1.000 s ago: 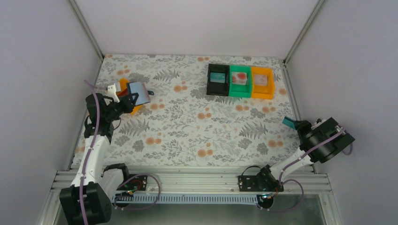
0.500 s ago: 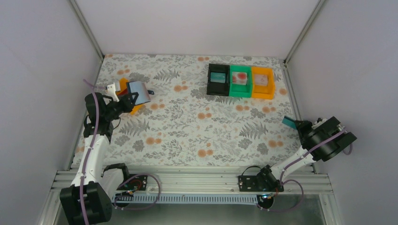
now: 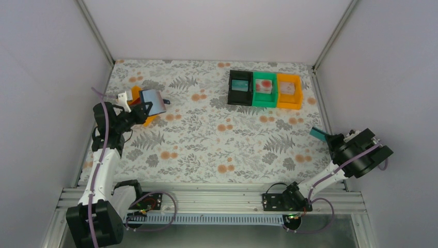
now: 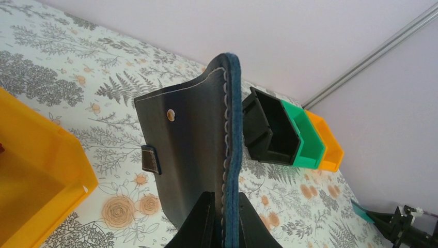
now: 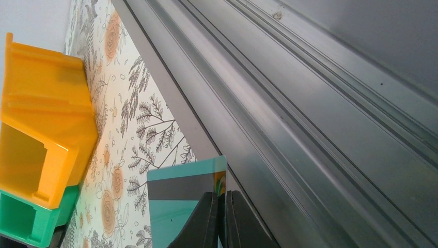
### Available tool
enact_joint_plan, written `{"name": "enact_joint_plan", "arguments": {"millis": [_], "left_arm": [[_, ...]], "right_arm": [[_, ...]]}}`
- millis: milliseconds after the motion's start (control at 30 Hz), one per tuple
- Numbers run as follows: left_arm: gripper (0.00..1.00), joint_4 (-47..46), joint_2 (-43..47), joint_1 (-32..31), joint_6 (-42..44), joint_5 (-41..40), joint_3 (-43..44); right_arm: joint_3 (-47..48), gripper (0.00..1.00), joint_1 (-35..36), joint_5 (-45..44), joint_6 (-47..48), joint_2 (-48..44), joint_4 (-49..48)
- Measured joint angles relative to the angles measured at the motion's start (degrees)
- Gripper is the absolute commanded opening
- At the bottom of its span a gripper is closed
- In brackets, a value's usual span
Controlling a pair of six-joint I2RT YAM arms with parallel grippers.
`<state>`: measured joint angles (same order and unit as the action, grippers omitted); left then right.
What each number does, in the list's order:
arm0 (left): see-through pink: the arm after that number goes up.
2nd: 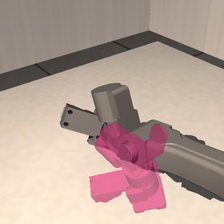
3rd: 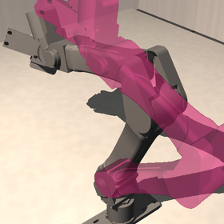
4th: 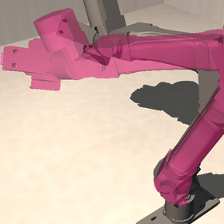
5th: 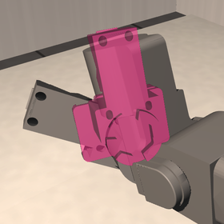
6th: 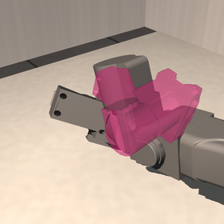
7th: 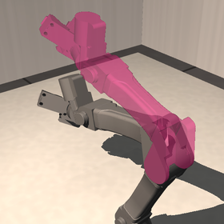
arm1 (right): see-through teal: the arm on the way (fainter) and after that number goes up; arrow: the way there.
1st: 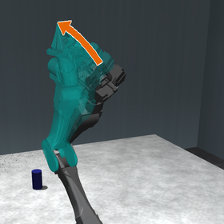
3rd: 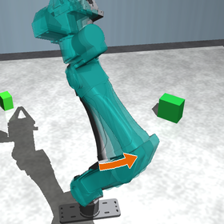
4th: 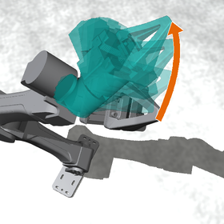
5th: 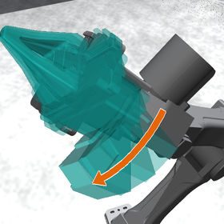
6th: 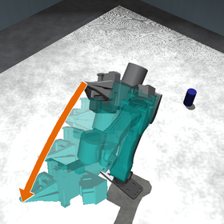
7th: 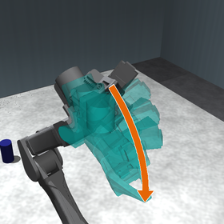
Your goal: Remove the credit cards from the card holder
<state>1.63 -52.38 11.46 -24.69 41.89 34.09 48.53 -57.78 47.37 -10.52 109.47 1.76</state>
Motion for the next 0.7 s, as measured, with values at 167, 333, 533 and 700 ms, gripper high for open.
{"name": "enact_joint_plan", "arguments": {"millis": [167,333,533,700], "left_arm": [[0.02,0.00,0.15,0.00,0.00,0.17,0.00],[0.02,-0.02,0.52,0.00,-0.04,0.20,0.00],[0.02,-0.09,1.77,0.00,-0.44,0.17,-0.24],[0.02,-0.26,2.86,0.00,-0.46,0.17,-0.63]], "right_arm": [[0.13,0.04,-0.02,-0.26,0.26,-1.07,1.22],[0.13,0.04,1.01,-2.34,-1.07,-3.58,5.29],[-0.24,0.04,5.18,-9.79,-5.90,-13.46,10.62],[1.57,0.04,7.76,-14.91,-7.45,-21.51,10.86]]}}
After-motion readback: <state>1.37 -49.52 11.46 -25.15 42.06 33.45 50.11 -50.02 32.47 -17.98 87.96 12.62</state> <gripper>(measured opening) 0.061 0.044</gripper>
